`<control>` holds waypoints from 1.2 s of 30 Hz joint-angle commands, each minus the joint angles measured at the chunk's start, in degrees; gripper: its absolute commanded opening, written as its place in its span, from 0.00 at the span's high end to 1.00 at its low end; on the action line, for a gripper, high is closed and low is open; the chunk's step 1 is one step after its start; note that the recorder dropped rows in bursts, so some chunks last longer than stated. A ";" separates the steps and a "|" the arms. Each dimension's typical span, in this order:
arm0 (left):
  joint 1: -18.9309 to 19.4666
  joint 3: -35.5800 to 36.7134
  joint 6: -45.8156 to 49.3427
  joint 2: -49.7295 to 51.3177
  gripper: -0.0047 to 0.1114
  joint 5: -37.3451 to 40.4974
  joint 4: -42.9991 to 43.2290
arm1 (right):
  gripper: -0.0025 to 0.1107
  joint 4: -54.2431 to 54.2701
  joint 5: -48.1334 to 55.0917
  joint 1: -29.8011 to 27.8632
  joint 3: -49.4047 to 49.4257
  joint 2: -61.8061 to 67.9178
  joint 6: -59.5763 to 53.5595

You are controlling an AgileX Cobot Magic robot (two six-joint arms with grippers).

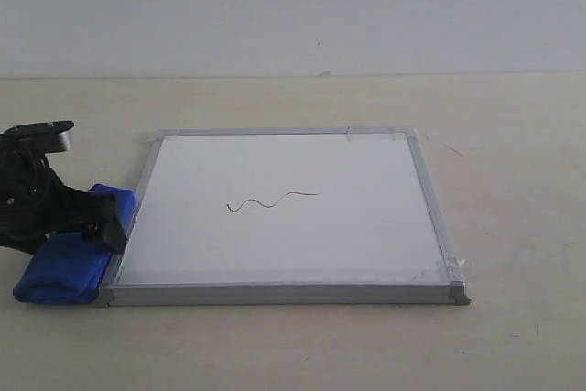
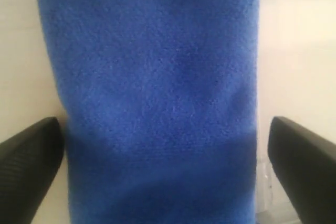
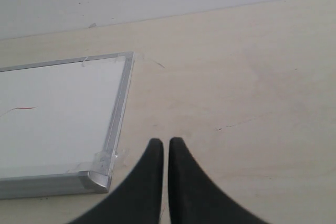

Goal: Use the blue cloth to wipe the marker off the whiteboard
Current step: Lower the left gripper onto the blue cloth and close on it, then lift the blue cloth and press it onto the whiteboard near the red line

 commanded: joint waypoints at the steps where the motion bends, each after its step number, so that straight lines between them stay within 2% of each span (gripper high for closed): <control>1: -0.39 -0.36 0.36 1.04 0.01 -0.68 0.53 | 0.98 0.00 -0.16 0.12 -0.07 -0.23 -0.32; 5: -0.39 -0.36 0.14 2.30 0.04 -0.68 1.47 | 0.98 0.00 -0.16 0.12 -0.07 -0.23 -0.32; 7: -0.39 -0.36 -0.73 2.56 0.13 -0.68 2.62 | 0.98 0.00 -0.16 0.12 -0.07 -0.23 -0.32; 13: -0.39 -0.36 -2.63 2.56 0.63 -0.67 3.24 | 0.98 0.00 -0.16 0.12 -0.07 -0.23 -0.32; 17: -0.39 -0.36 -2.63 2.56 0.90 -0.50 3.09 | 0.98 0.00 -0.16 0.12 -0.07 -0.23 -0.32; 20: -0.39 -1.50 -4.73 2.56 0.92 2.02 3.09 | 0.98 0.00 -0.16 0.12 -0.07 -0.23 -0.32; 25: -0.39 -7.25 -5.32 0.61 0.92 11.69 3.09 | 0.98 0.00 -0.16 0.12 -0.07 -0.23 -0.32; 32: -0.39 -12.49 -2.63 -8.09 0.92 13.03 -1.45 | 0.98 0.00 -0.16 0.12 -0.07 -0.23 -0.32; 36: -0.95 -14.00 -1.14 -9.79 0.92 13.02 -1.87 | 0.98 0.00 -0.16 0.12 -0.07 -0.23 -0.32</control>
